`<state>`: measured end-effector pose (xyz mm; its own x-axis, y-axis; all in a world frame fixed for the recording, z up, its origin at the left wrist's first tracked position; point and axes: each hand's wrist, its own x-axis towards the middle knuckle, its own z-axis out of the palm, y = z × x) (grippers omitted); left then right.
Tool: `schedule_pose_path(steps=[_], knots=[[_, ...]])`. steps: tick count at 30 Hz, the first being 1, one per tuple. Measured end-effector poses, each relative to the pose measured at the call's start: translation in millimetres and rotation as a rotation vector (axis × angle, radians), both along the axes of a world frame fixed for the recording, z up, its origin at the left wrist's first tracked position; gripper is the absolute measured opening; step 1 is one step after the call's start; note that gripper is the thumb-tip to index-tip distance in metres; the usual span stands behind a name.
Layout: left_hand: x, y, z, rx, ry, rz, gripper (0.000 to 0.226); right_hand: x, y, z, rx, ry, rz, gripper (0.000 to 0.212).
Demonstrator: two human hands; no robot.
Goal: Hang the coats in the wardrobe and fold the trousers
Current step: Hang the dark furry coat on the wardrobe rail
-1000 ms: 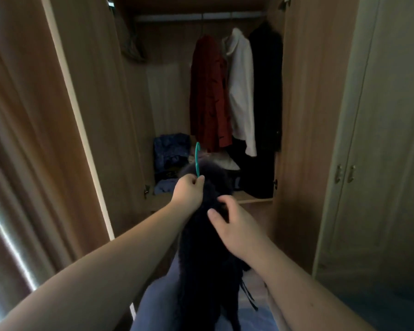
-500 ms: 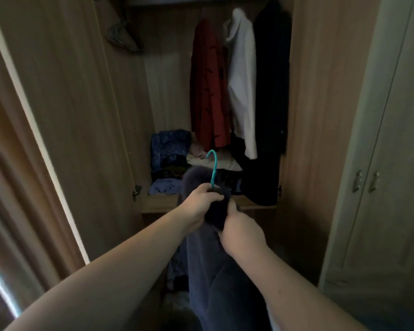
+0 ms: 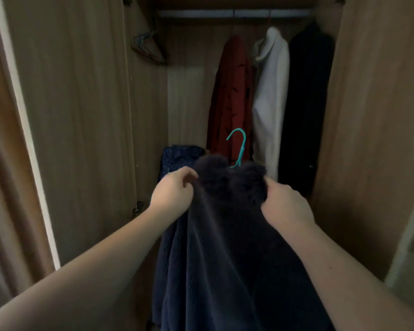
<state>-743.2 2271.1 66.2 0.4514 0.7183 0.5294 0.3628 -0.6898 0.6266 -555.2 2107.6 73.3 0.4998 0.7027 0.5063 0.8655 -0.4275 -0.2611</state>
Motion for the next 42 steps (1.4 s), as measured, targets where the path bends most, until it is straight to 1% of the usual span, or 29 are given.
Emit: schedule_pose_path(steps=[5,10,12,15,18,22,25,27,30,32,36,39,42], knots=[[5,95,40,0.411,0.074,0.053,0.056,19,59,60,0.061,-0.155,-0.038,0.037],[28,174,110,0.542,0.069,0.085,0.065,38,128,146,0.194,-0.304,-0.123,0.043],[43,199,136,0.612,0.051,0.102,0.067,50,157,172,0.204,-0.407,-0.164,0.042],[66,233,164,0.664,0.033,0.100,0.068,62,199,197,0.131,-0.539,-0.174,0.035],[88,272,177,0.629,0.019,0.124,0.070,74,239,215,0.052,-0.609,-0.146,0.032],[114,323,179,0.600,-0.027,0.153,0.069,101,281,234,-0.035,-0.760,-0.106,0.044],[133,354,183,0.621,-0.048,0.149,0.064,127,310,247,-0.042,-0.734,-0.107,0.047],[145,369,192,0.666,-0.068,0.191,0.062,143,329,259,-0.017,-0.704,-0.120,0.050],[161,391,217,0.752,-0.067,0.265,0.065,165,358,285,0.040,-0.694,-0.181,0.062],[171,407,236,0.783,-0.066,0.301,0.067,179,378,304,0.066,-0.664,-0.193,0.066],[186,434,269,0.795,-0.070,0.337,0.062,200,410,346,0.096,-0.595,-0.212,0.063],[199,449,295,0.829,-0.044,0.358,0.061,207,429,380,0.069,-0.556,-0.264,0.063],[214,467,321,0.838,-0.023,0.363,0.062,215,447,407,0.079,-0.557,-0.269,0.052]])
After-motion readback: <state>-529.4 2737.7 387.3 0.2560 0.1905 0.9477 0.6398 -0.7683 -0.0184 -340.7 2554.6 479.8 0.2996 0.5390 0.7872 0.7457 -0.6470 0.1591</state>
